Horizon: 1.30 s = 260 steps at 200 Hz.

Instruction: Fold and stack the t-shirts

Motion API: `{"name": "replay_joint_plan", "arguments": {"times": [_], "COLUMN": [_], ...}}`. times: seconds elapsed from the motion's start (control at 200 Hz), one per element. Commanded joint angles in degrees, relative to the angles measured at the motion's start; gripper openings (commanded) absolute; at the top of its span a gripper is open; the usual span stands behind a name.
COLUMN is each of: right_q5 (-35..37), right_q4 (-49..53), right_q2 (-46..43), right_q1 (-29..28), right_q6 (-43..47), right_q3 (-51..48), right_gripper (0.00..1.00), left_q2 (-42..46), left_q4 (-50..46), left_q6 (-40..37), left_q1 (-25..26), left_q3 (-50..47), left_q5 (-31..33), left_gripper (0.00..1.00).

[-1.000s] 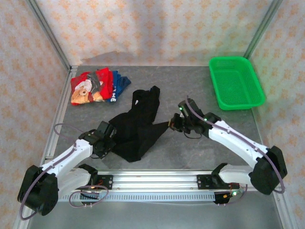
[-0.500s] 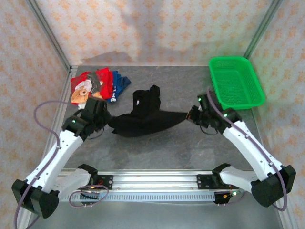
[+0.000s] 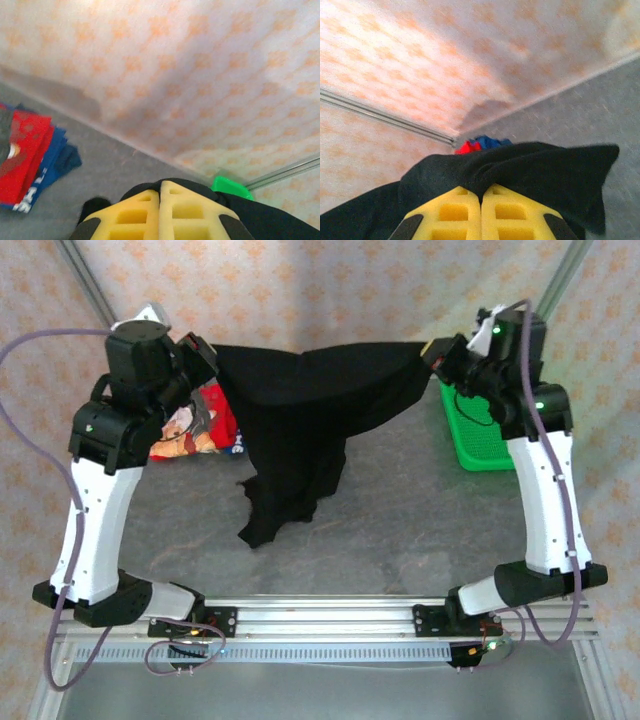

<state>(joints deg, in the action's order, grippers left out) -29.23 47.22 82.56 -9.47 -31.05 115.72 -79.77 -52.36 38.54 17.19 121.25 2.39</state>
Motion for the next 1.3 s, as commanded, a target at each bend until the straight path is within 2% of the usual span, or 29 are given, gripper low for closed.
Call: {"name": "replay_joint_plan", "arguments": {"times": [0.0, 0.255, 0.47, 0.6, 0.741, 0.841, 0.946, 1.076, 1.186, 1.296], "right_q5": [-3.5, -9.8, -13.4, -15.9, -22.3, -27.4, -30.6, -30.9, -30.0, -28.6], "right_q4": [1.4, 0.0, -7.0, -9.3, -12.8, -17.3, -18.7, -26.3, -32.4, -28.2], "right_q2": [-0.1, 3.2, 7.1, 11.5, 12.6, 10.8, 8.4, 4.1, 1.4, -0.2], "right_q1": [3.6, 17.0, 20.8, 20.7, 20.7, 20.1, 17.1, 11.3, 9.0, 7.2], "right_q6": [-1.0, -7.2, -11.7, -13.5, -18.0, -23.0, -25.6, -32.5, -38.4, -35.4], "right_q3": [7.9, 23.1, 26.1, 27.2, 27.0, 24.3, 22.2, 15.4, 12.1, 9.9], "right_gripper": [0.0, 0.0, 0.0, 0.0, 0.0, 0.0, 0.0, 0.0, 0.0, 0.0], "left_q2": [-0.8, -5.2, -8.8, -12.3, -12.9, -12.0, -11.7, -14.2, -14.9, -16.2], "left_q4": [-2.2, -1.9, 1.7, 2.4, 1.2, 0.5, 1.1, 1.1, 4.1, 6.6], "left_q6": [-4.3, -6.7, -7.6, -7.6, -9.6, -9.5, -9.8, -10.7, -10.3, -6.0], "left_q1": [-1.1, -3.2, -4.0, -4.1, -5.1, -9.4, -14.1, -18.0, -21.1, -22.1], "left_q3": [7.0, 21.5, 25.9, 26.0, 26.0, 26.0, 27.3, 33.8, 35.7, 35.1], "left_q5": [2.2, 0.7, -1.2, -4.0, -1.4, -0.5, -1.0, -1.2, -1.3, -7.5], "left_gripper": [0.0, 0.0, 0.0, 0.0, 0.0, 0.0, 0.0, 0.0, 0.0, 0.01]}}
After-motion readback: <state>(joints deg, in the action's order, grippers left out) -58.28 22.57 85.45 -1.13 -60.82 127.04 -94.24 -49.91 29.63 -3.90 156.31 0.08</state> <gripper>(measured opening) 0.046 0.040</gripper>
